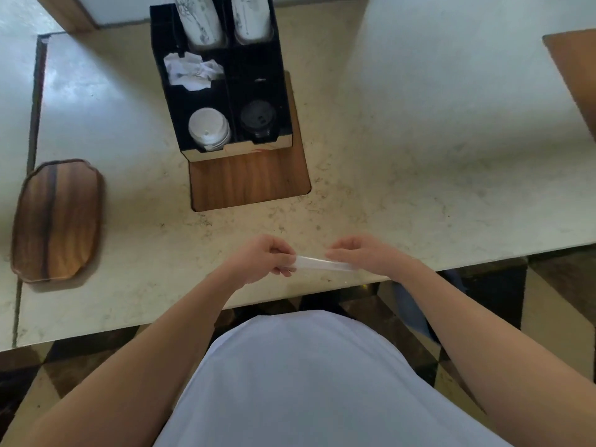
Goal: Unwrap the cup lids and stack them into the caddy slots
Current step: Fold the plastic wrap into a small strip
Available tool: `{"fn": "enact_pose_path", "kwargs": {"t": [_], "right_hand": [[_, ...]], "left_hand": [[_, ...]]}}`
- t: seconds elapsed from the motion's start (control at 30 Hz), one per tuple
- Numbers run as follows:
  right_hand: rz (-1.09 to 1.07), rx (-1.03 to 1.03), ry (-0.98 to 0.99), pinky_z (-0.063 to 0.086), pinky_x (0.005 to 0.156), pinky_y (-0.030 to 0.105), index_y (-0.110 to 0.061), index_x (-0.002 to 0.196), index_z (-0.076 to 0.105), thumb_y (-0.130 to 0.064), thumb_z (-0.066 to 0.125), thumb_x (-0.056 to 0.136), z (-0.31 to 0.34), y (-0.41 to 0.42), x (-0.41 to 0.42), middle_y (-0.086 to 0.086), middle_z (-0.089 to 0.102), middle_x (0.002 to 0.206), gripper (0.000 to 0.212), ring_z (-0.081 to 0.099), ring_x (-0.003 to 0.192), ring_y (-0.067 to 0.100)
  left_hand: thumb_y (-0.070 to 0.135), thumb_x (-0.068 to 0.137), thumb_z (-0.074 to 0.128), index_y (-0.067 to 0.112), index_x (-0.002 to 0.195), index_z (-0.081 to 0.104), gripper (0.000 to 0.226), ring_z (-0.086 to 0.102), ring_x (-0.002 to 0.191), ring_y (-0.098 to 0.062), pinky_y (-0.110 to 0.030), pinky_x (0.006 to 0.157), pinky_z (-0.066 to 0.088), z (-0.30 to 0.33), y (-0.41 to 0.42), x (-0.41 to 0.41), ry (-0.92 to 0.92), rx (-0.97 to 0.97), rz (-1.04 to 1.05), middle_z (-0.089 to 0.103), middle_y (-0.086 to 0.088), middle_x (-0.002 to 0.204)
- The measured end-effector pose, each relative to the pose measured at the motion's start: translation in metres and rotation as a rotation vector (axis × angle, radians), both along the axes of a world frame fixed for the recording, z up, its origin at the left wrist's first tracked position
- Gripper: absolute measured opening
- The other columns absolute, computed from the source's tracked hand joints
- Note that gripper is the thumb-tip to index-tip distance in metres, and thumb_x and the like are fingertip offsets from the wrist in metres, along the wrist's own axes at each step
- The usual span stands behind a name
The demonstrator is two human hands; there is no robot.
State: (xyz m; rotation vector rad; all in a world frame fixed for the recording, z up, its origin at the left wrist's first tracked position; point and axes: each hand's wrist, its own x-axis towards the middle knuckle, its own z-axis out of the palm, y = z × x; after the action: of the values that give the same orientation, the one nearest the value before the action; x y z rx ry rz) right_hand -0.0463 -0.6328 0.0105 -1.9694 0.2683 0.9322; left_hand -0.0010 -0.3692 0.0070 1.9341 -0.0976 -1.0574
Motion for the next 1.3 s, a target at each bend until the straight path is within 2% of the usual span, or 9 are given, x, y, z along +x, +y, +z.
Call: {"fn": "enact_pose_path", "kwargs": {"t": [0.13, 0.23, 0.33, 0.43, 0.53, 0.6, 0.73, 0.97, 1.3], "right_hand": [[0.183, -0.085, -0.045, 0.041, 0.067, 0.024, -0.04, 0.091, 0.077, -0.063, 0.056, 0.089, 0.02, -0.009, -0.003, -0.017, 0.072, 0.079, 0.031, 0.057, 0.067, 0.005], [0.096, -0.08, -0.109, 0.042, 0.058, 0.029, -0.036, 0.081, 0.075, -0.066, 0.054, 0.085, 0.03, -0.017, -0.013, -0.009, 0.075, 0.077, 0.037, 0.05, 0.051, 0.009], [-0.105, -0.07, -0.175, 0.048, 0.064, 0.031, -0.038, 0.081, 0.075, -0.071, 0.057, 0.082, 0.038, -0.027, -0.028, -0.003, 0.075, 0.078, 0.038, 0.063, 0.063, 0.022], [-0.314, -0.037, -0.164, 0.054, 0.069, 0.031, -0.038, 0.082, 0.076, -0.071, 0.062, 0.078, 0.046, -0.03, -0.049, -0.005, 0.075, 0.079, 0.035, 0.069, 0.069, 0.014], [-0.485, -0.029, -0.144, 0.053, 0.066, 0.029, -0.022, 0.086, 0.076, -0.067, 0.066, 0.077, 0.05, -0.027, -0.073, -0.001, 0.074, 0.076, 0.047, 0.067, 0.065, 0.018], [-0.527, -0.037, -0.124, 0.05, 0.063, 0.025, -0.019, 0.086, 0.077, -0.059, 0.068, 0.082, 0.055, -0.027, -0.088, -0.004, 0.073, 0.073, 0.042, 0.065, 0.061, 0.012], [-0.631, 0.051, -0.101, 0.056, 0.074, 0.017, -0.024, 0.094, 0.08, -0.037, 0.071, 0.092, 0.06, -0.031, -0.121, -0.003, 0.078, 0.091, 0.016, 0.073, 0.084, 0.012], [-0.81, 0.205, -0.103, 0.053, 0.078, 0.02, -0.022, 0.093, 0.081, -0.037, 0.07, 0.093, 0.059, -0.035, -0.171, -0.008, 0.071, 0.08, 0.019, 0.066, 0.074, 0.005], [-0.946, 0.217, -0.105, 0.051, 0.075, 0.014, -0.024, 0.096, 0.081, -0.027, 0.072, 0.093, 0.06, -0.073, -0.236, -0.01, 0.074, 0.096, 0.011, 0.068, 0.089, 0.008]], "left_hand": [[0.02, 0.097, 0.065, 0.021, 0.099, 0.075, 0.01, 0.074, 0.078, -0.007, -0.021, 0.072, 0.056, 0.015, -0.048, 0.0, -0.087, -0.047, -0.151, 0.078, 0.01, 0.084], [0.026, 0.097, 0.066, 0.019, 0.099, 0.073, 0.01, 0.074, 0.078, -0.013, -0.027, 0.071, 0.058, 0.026, -0.074, 0.003, -0.077, -0.137, -0.116, 0.078, 0.004, 0.084], [0.033, 0.094, 0.071, 0.018, 0.097, 0.072, 0.015, 0.075, 0.08, -0.019, -0.028, 0.071, 0.057, 0.033, -0.092, 0.012, -0.023, -0.189, -0.2, 0.08, -0.002, 0.086], [0.028, 0.094, 0.073, 0.015, 0.095, 0.071, 0.013, 0.074, 0.075, -0.018, -0.026, 0.067, 0.055, 0.036, -0.109, 0.017, -0.014, -0.215, -0.301, 0.08, -0.004, 0.082], [0.021, 0.096, 0.07, 0.011, 0.098, 0.071, 0.01, 0.073, 0.071, -0.016, -0.024, 0.066, 0.057, 0.038, -0.119, 0.016, 0.003, -0.253, -0.361, 0.079, -0.006, 0.08], [0.016, 0.097, 0.068, 0.009, 0.097, 0.071, 0.008, 0.071, 0.068, -0.016, -0.025, 0.065, 0.057, 0.038, -0.121, 0.014, 0.025, -0.27, -0.383, 0.079, -0.008, 0.078], [0.011, 0.097, 0.067, 0.002, 0.1, 0.071, 0.011, 0.069, 0.069, -0.021, -0.029, 0.067, 0.055, 0.037, -0.122, 0.009, 0.071, -0.282, -0.41, 0.077, -0.014, 0.08], [0.006, 0.1, 0.06, 0.0, 0.096, 0.069, 0.012, 0.065, 0.064, -0.02, -0.032, 0.067, 0.051, 0.039, -0.142, -0.005, 0.09, -0.275, -0.469, 0.074, -0.01, 0.071], [0.015, 0.1, 0.061, 0.012, 0.081, 0.067, 0.02, 0.066, 0.064, -0.017, -0.032, 0.068, 0.053, 0.033, -0.199, -0.032, 0.053, -0.248, -0.605, 0.075, -0.01, 0.074]]}}
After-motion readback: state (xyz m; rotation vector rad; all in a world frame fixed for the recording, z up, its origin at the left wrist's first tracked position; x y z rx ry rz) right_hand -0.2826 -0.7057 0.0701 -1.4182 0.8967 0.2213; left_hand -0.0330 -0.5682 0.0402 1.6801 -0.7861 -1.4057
